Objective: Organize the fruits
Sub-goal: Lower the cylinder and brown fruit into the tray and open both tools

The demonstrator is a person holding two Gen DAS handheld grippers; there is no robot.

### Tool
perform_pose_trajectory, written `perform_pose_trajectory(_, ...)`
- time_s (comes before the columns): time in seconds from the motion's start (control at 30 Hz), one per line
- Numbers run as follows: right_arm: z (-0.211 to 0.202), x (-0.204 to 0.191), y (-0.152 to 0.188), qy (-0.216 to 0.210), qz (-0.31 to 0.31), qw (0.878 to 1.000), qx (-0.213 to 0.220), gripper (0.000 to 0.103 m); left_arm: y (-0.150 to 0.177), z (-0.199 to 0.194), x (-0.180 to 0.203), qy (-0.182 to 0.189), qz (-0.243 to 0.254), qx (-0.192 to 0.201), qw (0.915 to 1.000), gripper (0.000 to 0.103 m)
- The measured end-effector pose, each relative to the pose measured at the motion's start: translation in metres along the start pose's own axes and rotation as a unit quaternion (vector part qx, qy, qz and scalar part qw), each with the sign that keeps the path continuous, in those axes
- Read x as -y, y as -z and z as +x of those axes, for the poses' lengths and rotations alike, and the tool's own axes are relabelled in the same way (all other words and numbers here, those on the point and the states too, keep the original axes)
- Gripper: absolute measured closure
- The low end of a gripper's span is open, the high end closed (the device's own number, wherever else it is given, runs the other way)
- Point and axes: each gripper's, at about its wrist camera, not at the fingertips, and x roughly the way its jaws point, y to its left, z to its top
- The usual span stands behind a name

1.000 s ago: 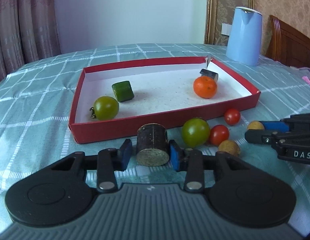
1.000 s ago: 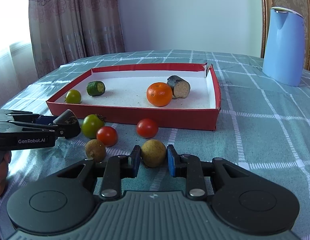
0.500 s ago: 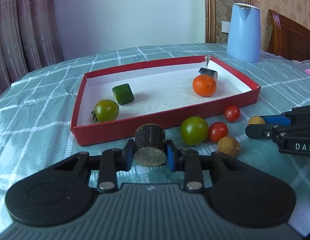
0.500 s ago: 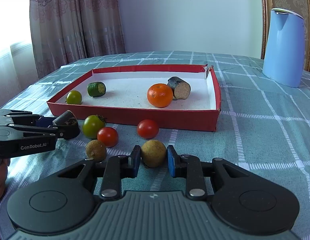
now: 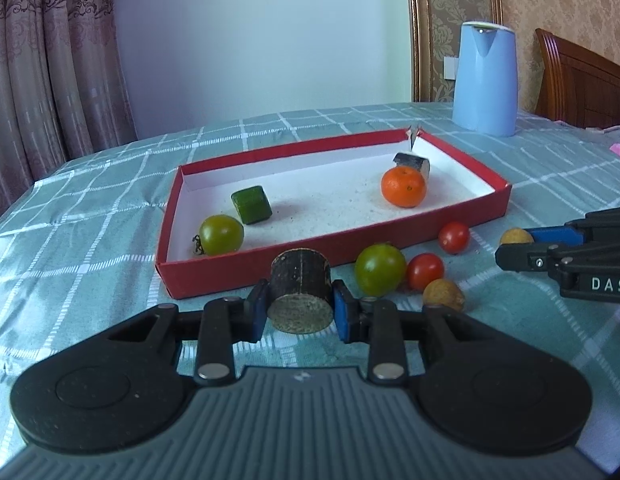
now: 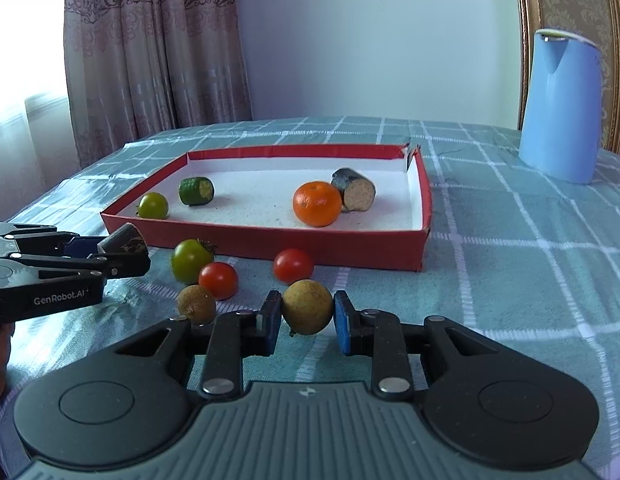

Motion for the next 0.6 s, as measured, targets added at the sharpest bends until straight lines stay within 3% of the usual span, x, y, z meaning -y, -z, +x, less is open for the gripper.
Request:
perform_pose_trajectory(0.27,0.0,0.012,-0.026,0.028,-0.006,0.999,0.031,0.076,-0.031,0.001,0.0,0.006,-0.011,0.016,0.9998,0.073)
perform_pose_trajectory(0.6,0.043,0.025,-0.057,0.055,-0.006,0.998,0.017,0.076,-0.06,0.046,0.001,-0.015,-0.043,0.006,0.9989,0.073)
